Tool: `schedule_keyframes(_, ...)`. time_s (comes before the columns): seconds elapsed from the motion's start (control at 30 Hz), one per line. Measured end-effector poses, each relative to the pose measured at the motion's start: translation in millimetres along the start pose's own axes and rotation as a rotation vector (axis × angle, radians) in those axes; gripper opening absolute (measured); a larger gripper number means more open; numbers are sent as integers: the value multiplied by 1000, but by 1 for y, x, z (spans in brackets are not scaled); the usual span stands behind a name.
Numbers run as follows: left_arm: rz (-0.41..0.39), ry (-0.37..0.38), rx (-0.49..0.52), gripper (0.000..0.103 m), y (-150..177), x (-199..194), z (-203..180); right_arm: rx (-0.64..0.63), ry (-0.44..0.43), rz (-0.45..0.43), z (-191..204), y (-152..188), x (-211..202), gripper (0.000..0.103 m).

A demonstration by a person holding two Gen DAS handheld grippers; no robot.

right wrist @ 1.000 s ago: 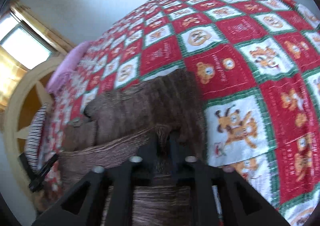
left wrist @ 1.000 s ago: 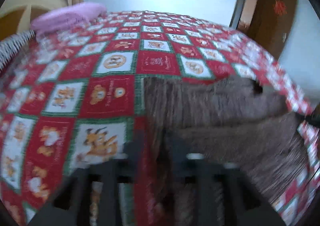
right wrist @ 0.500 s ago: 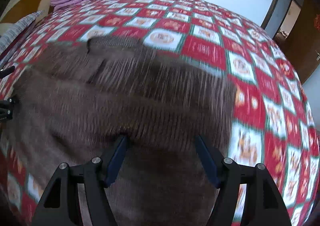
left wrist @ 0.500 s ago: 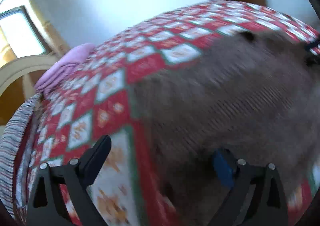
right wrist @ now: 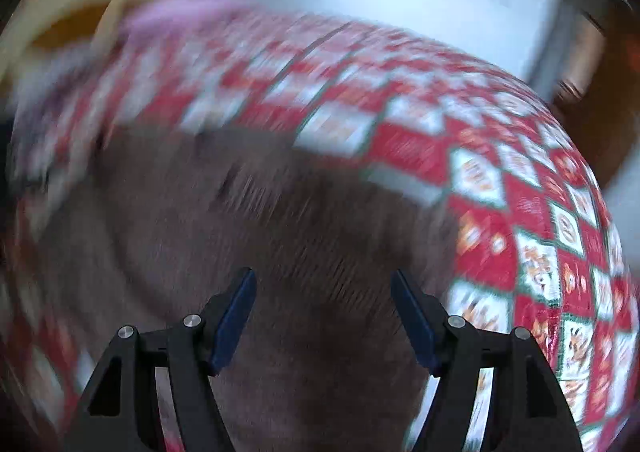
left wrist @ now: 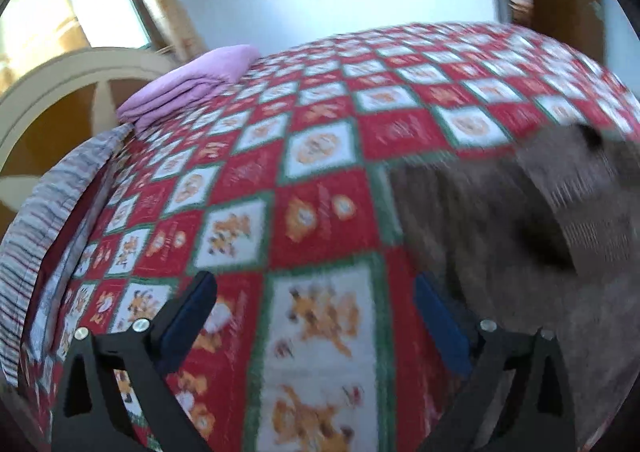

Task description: Fold small clothes

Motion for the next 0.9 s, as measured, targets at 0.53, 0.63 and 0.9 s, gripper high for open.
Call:
schedule_keyframes(0.53, 82, -101, -140, 103, -20, 60, -7, 134, 323, -29, -104, -59, 18, 71)
schedule_keyframes(0.63, 88, -112, -192, 103, -13, 59, 3, 91, 331, -5, -96, -37, 18, 71)
schedule_keyframes(0.9, 79, -121, -165, 103, -8, 38, 6, 247, 140, -82, -76, 11, -8, 71)
Point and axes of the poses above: each gripper's, at about its wrist camera, not at the fingertips, and x roughly the way its jaws point, z to its left, y to its underside, the point moved 7 cm from there along x, roughly the way its jaws point, and after that the axes turned 8 degrees about -x, right-handed, at the moved point
